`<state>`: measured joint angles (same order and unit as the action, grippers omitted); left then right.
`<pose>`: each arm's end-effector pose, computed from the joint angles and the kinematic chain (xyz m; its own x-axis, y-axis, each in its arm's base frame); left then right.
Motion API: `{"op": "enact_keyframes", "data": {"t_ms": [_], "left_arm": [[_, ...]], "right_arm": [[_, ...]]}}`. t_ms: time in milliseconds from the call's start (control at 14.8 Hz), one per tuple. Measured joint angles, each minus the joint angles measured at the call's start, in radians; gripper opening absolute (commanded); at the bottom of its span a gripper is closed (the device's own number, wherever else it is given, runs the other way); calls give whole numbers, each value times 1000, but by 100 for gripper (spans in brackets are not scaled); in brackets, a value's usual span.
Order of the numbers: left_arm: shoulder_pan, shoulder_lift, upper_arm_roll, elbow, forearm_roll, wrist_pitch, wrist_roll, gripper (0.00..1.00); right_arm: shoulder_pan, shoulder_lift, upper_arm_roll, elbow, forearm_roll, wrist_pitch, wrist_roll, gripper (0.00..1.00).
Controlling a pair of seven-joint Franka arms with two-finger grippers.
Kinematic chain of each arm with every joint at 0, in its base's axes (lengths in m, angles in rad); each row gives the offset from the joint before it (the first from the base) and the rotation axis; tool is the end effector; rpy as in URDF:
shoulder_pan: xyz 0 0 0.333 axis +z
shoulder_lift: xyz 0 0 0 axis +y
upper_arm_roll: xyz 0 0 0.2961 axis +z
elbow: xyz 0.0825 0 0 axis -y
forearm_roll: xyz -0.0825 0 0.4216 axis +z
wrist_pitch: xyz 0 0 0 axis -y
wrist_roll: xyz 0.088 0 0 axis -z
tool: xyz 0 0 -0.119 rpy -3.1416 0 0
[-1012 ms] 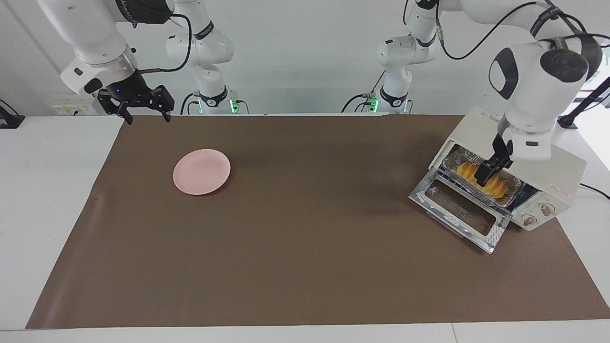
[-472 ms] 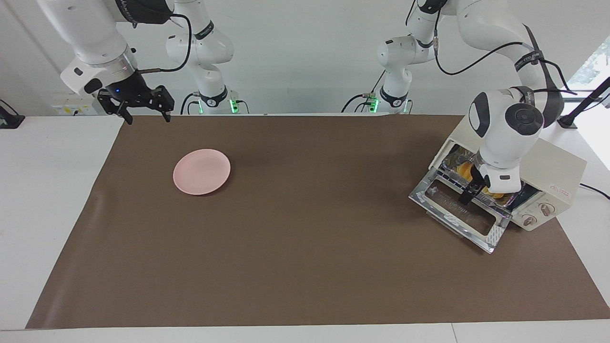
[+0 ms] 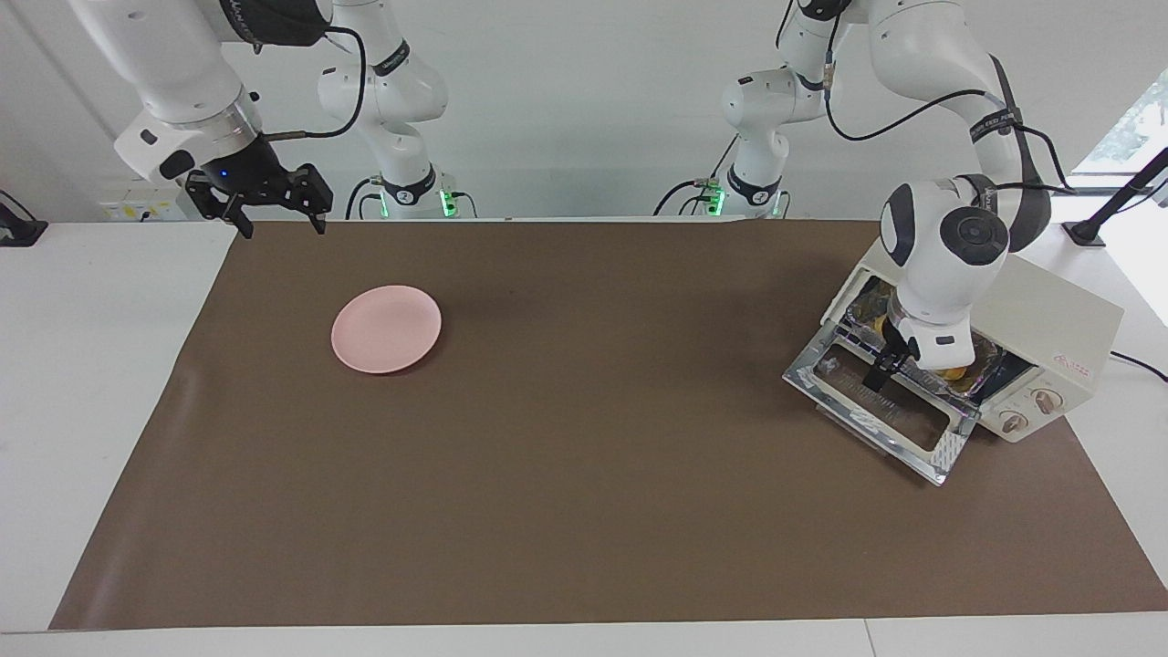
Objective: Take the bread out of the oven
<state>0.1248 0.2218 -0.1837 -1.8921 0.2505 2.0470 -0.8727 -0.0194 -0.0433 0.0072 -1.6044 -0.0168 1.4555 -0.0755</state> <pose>0.6300 -0.0180 0.3352 0.7699 0.6322 0.0874 0.6370 -0.7528 -0.1659 0.5653 -0.0090 0.5914 0.9924 0.0613 -0.1064 0.0627 -0.9980 0.0091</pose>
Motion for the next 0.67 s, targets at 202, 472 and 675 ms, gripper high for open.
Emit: {"op": "enact_keyframes", "data": {"t_ms": [202,472,675], "left_arm": [[1,-2,2,-19,0,9,-2,31],[1,-13,1,-46,2,11,2,0],[-19,-16,-8,-33,11,24,26,0]], "right_arm": [[0,0,0,0,0,0,0,100],[0,0,-1,0,0,0,0,100],[0,0,-1,0,0,0,0,100]]}}
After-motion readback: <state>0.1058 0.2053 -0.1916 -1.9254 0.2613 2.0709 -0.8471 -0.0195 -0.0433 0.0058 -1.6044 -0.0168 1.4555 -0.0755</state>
